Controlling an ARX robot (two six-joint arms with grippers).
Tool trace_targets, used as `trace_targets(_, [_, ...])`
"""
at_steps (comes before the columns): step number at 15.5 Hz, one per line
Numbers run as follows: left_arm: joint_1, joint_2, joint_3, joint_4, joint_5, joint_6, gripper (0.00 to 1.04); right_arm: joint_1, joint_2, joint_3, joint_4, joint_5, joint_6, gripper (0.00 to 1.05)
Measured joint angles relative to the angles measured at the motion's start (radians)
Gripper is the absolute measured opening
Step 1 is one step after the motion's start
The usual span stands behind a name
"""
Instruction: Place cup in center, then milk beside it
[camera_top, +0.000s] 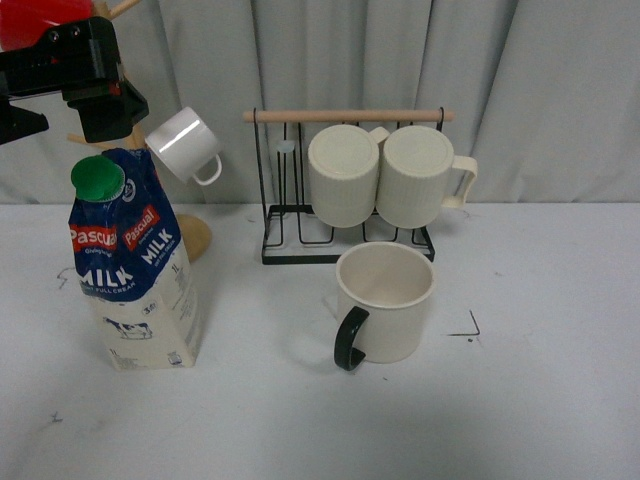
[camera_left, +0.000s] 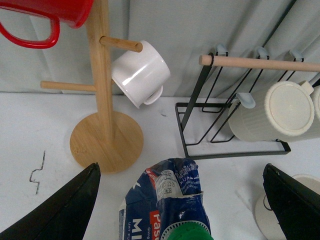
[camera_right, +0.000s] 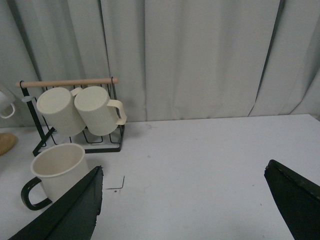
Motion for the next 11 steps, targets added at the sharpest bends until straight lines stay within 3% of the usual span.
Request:
trace_targets(6, [-0.006, 0.019, 0.016, -0.065, 0.026, 0.054, 0.98, 0.000, 0.000, 0.000, 0.000, 0.000, 0.000, 0.98])
trace_targets(11, [-0.034, 0.089, 0.014, -0.065, -0.065, 0.145, 0.98, 0.000, 0.000, 0.000, 0.000, 0.000, 0.000, 0.98])
